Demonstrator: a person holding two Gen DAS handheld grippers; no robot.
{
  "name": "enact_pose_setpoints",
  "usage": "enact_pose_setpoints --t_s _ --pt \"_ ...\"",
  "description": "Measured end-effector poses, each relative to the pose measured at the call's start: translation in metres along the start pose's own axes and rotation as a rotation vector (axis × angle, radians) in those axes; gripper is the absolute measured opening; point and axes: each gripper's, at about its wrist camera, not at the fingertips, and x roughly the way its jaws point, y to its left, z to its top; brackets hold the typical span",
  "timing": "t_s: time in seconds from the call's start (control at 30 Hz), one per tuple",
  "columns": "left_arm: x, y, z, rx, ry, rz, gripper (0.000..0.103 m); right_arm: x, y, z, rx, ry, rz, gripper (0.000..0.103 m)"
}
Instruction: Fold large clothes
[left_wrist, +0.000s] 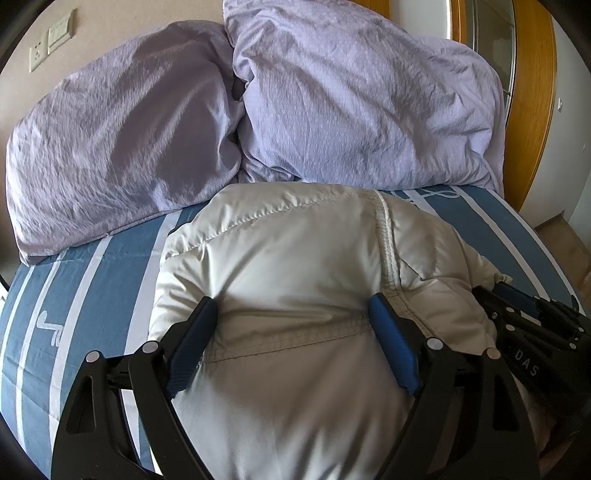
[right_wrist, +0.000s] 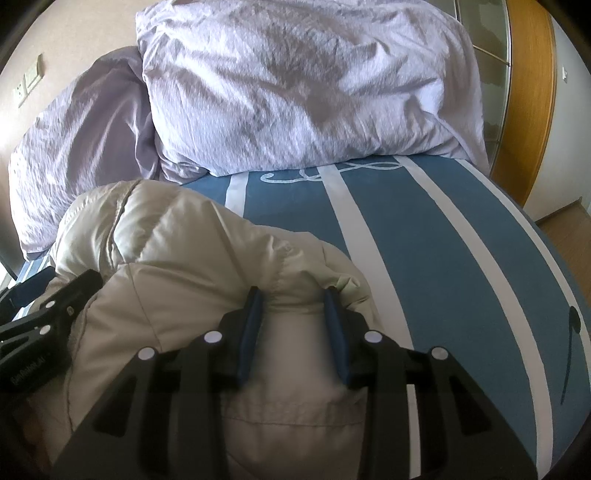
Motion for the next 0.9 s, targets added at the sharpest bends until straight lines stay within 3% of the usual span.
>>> enact_pose_setpoints --t_s 0.27,0.9 --pt "-0.023 0.007 0.001 0.001 -0.007 0.01 0.084 -0.009 0.004 0.005 -0.051 0.034 -0.026 0.038" --pt "-0.074 0.057 -0.008 -0.107 -0.02 0.066 0.084 -0.042 -0.002 -0.01 0.005 0.033 -0.015 0.04"
